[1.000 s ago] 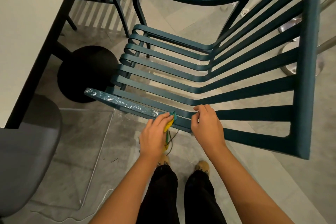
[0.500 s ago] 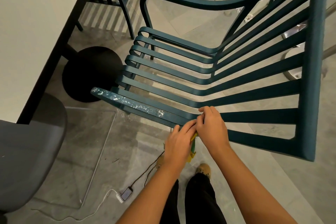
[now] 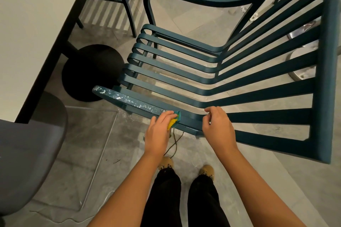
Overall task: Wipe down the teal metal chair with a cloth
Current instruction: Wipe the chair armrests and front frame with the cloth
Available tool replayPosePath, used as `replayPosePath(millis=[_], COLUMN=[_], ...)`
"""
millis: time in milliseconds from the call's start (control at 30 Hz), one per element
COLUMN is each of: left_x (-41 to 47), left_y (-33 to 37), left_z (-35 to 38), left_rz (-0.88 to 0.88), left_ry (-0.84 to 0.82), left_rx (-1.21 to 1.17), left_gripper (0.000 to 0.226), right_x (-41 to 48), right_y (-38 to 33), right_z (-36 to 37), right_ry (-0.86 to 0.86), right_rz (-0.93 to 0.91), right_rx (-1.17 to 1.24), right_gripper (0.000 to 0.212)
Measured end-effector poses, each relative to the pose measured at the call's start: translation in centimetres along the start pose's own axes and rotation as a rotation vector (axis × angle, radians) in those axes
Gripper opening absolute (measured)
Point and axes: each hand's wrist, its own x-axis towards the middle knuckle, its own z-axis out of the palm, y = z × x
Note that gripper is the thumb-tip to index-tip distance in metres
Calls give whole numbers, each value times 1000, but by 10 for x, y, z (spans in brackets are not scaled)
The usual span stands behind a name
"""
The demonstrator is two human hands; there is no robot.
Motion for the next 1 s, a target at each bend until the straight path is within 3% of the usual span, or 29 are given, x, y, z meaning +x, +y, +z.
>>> replayPosePath(millis=[167, 467, 767, 1000], left_x=[-2, -2, 19, 27], left_y=[12, 26, -17, -39], left_z=[-8, 9, -26, -42], left_rz=[61, 289, 261, 153], left_ry=[-46, -48, -44, -29], left_rx=[-23, 91, 253, 240], left_gripper=[49, 62, 68, 50], right_x=[-2, 0, -2, 3], right_y=[-1, -3, -7, -23], right_z=[3, 9, 12, 28], right_ry=[5, 8, -65, -146], right_rz=[-34, -48, -130, -137], right_rx=[-73, -175, -272, -241], right_gripper=[27, 29, 28, 34])
